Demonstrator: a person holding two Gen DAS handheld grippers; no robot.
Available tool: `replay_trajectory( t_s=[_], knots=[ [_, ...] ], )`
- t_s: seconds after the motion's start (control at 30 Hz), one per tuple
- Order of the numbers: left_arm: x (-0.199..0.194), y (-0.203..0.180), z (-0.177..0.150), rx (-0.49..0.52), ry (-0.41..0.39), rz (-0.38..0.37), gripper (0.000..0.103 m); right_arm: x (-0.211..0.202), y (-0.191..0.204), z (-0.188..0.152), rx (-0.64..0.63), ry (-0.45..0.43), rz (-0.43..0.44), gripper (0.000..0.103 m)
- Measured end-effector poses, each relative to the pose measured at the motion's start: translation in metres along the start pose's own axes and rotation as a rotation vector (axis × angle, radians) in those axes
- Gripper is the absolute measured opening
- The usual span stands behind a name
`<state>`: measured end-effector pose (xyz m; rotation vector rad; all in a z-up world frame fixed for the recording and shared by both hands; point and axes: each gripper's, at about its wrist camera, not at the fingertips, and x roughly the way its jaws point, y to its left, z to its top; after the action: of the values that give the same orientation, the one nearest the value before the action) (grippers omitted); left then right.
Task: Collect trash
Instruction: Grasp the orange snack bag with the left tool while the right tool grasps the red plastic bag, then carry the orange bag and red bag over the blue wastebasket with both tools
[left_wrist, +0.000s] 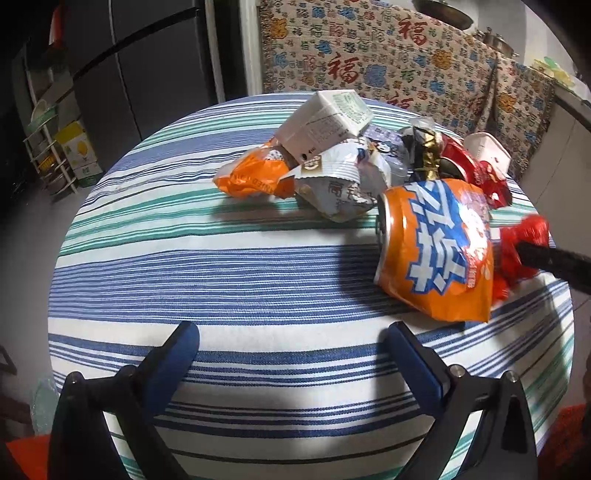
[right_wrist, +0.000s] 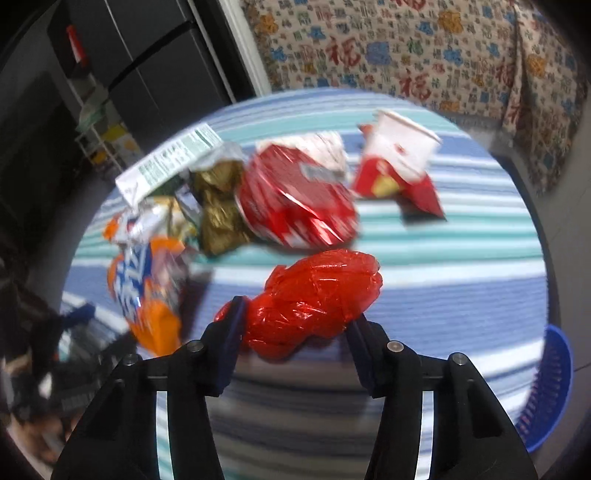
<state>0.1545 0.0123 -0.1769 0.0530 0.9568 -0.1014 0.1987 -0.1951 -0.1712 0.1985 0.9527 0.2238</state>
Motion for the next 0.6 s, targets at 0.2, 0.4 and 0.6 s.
replay_trajectory(
  t_s=[0.2, 0.4, 0.6],
  knots=[
    [-0.013, -0.006, 0.001, 0.033, -0.028, -0.232, 0.103, -0.023, -0.029, -0.027, -0.002, 0.004, -0.047, 0.077],
    [-0.006, -0.036, 0.02, 0.048, -0.026, -0.265, 0.103, -0.03, -0.021, -0.041, -0.016, -0.018, -0.054, 0.094],
    [-0.001, -0.039, 0.031, 0.023, -0.049, -0.348, 0.088, -0.029, -0.017, -0.044, -0.062, -0.024, -0.056, 0.096]
  ],
)
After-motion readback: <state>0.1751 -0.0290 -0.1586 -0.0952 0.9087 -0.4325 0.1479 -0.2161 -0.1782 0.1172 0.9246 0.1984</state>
